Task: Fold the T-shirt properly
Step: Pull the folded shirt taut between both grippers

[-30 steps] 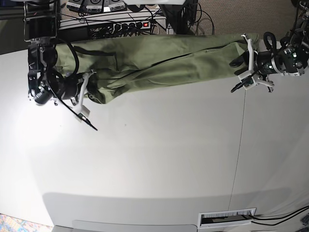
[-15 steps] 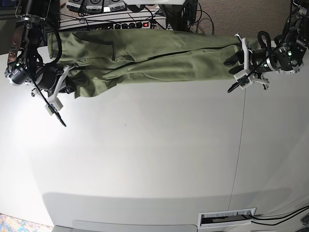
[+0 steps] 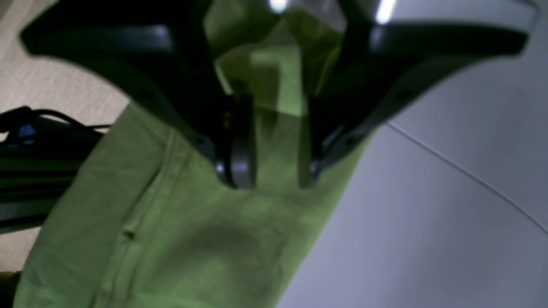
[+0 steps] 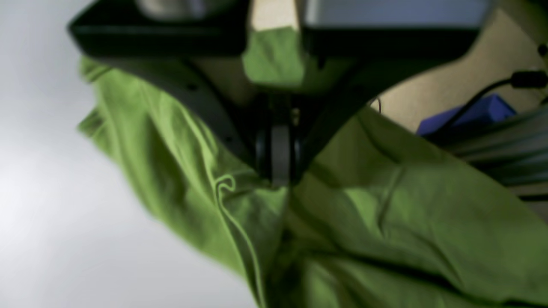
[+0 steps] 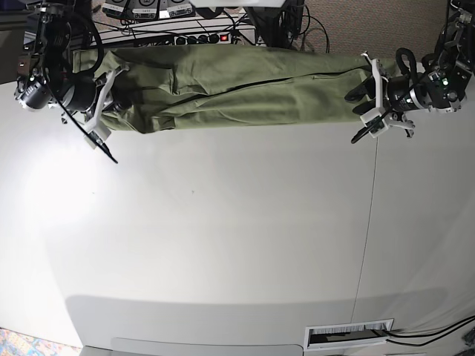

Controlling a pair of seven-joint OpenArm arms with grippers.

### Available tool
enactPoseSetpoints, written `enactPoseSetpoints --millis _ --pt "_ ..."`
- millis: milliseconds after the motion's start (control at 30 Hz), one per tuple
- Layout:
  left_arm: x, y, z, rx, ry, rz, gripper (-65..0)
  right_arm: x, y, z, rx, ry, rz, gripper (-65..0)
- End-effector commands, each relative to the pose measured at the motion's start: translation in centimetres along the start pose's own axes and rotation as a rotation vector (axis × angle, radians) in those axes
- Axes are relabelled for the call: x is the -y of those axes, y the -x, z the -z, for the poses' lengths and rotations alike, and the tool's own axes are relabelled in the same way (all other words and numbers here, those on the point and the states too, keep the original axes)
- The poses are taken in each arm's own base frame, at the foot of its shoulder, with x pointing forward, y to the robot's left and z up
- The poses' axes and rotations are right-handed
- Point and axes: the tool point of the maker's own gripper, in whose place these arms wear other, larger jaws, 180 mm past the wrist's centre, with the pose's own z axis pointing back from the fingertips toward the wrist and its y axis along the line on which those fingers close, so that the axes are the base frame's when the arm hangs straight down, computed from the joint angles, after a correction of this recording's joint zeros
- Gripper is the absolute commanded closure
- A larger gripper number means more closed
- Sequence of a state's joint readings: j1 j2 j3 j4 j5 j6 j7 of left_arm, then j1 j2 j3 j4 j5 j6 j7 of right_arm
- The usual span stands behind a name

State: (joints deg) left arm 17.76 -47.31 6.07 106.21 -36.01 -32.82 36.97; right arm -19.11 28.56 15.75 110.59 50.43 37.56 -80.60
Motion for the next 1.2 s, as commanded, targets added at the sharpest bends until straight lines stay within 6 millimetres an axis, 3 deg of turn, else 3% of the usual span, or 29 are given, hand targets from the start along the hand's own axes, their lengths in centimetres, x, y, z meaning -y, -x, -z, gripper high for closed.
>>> enactPoseSetpoints --millis 0,167,333,400,567,767,1000,1167 --pt "-0.5 -0.8 -0.6 0.025 -0.011 0.013 -18.5 0.4 -0.6 -0.6 0.017 0.016 -0.024 0.0" --pt "-0.5 -0.8 -0.6 0.025 -0.011 0.013 -18.5 0.8 -0.1 -0.6 -0.005 0.038 -0.028 0.0" --pt "-0.5 -0.8 -0.6 0.025 -0.011 0.013 -18.5 1.0 -0.3 -0.6 0.006 0.052 -0.031 -16.7" --pt "-0.5 -0.8 -0.6 0.025 -0.011 0.013 -18.5 1.0 -0.6 -0.6 0.021 0.052 -0.030 -19.4" --pt "-0.5 -0.8 -0.6 0.025 -0.011 0.013 -18.5 1.6 -0.3 -0.5 0.007 0.085 -0.034 -17.3" --pt "-0.5 -0.8 -0.6 0.025 -0.011 0.013 -18.5 2.3 1.2 0.0 -0.041 0.091 -0.001 0.0" --pt "-0.5 -0.8 -0.6 0.026 -0.011 0.013 -14.1 3.8 3.5 0.9 -0.096 0.115 0.056 0.0" --pt "-0.5 -1.1 -0.5 0.040 -0.011 0.012 -13.1 5.2 3.8 1.5 -0.059 0.152 0.082 0.0"
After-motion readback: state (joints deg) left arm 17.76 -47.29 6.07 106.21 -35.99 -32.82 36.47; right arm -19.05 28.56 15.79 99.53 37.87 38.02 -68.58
